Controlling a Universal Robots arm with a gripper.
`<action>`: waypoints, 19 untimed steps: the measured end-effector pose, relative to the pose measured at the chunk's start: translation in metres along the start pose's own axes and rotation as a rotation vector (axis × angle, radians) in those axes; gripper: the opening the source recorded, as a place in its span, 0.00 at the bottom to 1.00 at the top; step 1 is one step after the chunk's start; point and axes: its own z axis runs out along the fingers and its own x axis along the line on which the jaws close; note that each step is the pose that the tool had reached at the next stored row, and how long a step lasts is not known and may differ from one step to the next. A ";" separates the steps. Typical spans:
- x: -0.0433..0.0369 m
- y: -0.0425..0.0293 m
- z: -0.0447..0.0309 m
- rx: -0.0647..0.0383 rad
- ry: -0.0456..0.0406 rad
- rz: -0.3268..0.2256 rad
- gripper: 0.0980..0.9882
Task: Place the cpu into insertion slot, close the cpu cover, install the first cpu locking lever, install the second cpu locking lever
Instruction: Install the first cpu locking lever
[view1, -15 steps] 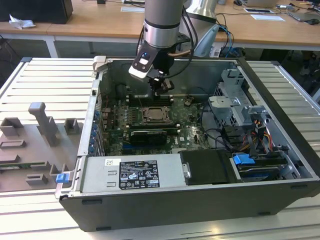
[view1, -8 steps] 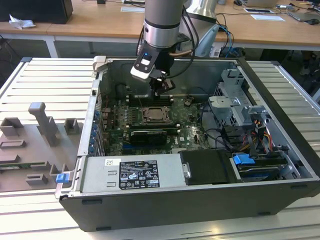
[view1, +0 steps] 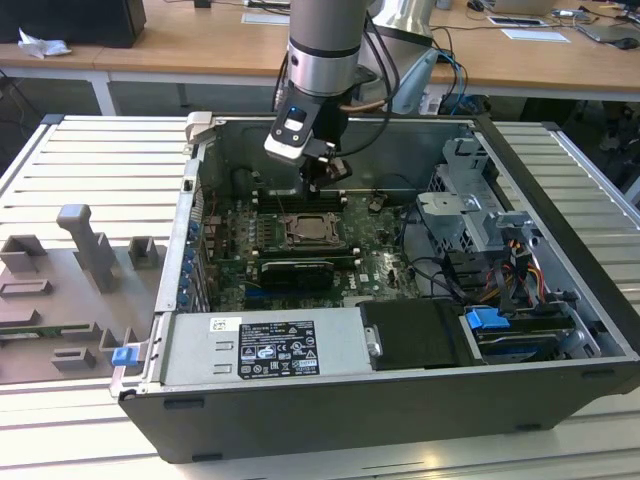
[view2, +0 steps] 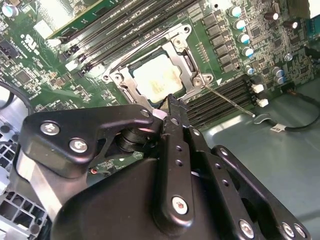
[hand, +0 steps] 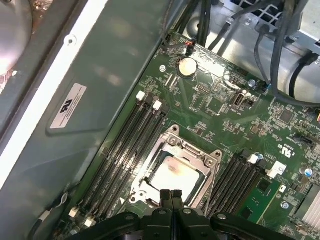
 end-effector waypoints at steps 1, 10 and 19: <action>0.0000 0.0000 0.0000 0.001 0.0002 -0.016 0.01; 0.0000 0.0000 0.0000 0.005 0.0017 -0.123 0.01; 0.0000 -0.0001 0.0001 0.009 0.0027 -0.196 0.01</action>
